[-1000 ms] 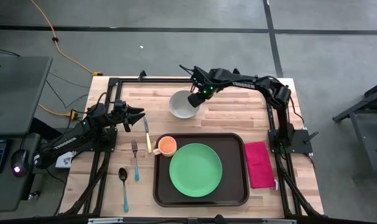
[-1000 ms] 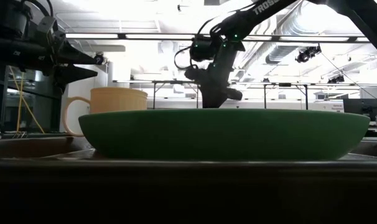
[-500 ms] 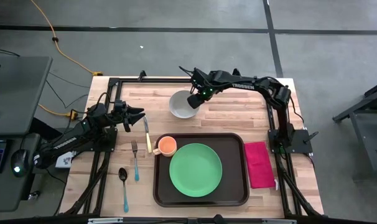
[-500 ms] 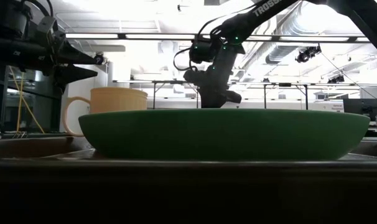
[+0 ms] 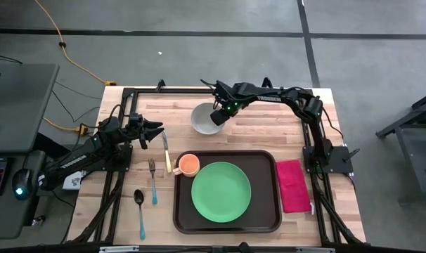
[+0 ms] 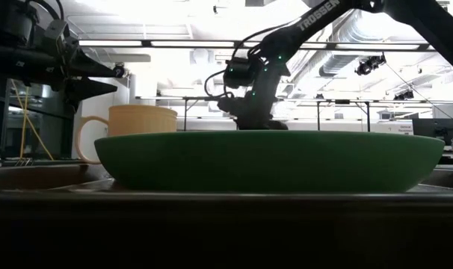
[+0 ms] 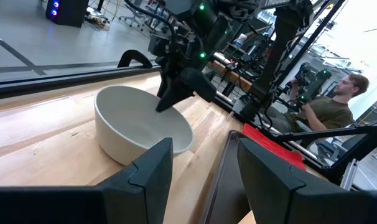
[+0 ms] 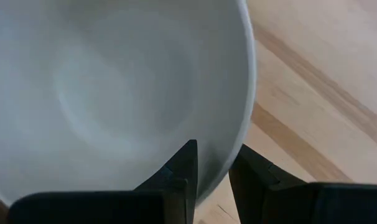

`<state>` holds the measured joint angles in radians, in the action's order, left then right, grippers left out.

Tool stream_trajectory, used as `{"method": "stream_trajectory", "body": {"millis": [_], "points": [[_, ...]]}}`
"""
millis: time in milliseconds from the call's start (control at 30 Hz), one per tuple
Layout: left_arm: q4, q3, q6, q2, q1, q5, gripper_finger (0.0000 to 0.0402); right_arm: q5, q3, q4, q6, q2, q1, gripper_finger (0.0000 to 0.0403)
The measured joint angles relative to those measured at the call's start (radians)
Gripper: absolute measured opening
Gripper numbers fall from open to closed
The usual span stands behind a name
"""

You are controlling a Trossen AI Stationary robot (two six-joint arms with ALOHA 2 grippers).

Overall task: Set up tray
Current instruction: Put the white bowl on top of the green plate on the black tray

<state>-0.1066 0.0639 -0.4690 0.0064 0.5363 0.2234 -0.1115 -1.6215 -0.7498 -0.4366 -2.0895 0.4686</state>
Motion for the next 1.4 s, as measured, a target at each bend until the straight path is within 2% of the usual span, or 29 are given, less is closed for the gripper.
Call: {"method": "stream_trajectory", "body": {"millis": [567,867,1400], "points": [[0.000,0.000,-0.007,0.000,0.000,0.000,0.0211,0.028,0.000,0.005,0.011,-0.001,-0.005,0.0064],[0.000,0.000,-0.007,0.000,0.000,0.000,0.0211,0.027,0.000,0.024,0.019,-0.001,-0.005,0.0005],[0.000,0.000,-0.008,0.000,0.000,0.000,0.0211,0.051,0.000,0.041,0.012,0.000,-0.005,0.0002]]}}
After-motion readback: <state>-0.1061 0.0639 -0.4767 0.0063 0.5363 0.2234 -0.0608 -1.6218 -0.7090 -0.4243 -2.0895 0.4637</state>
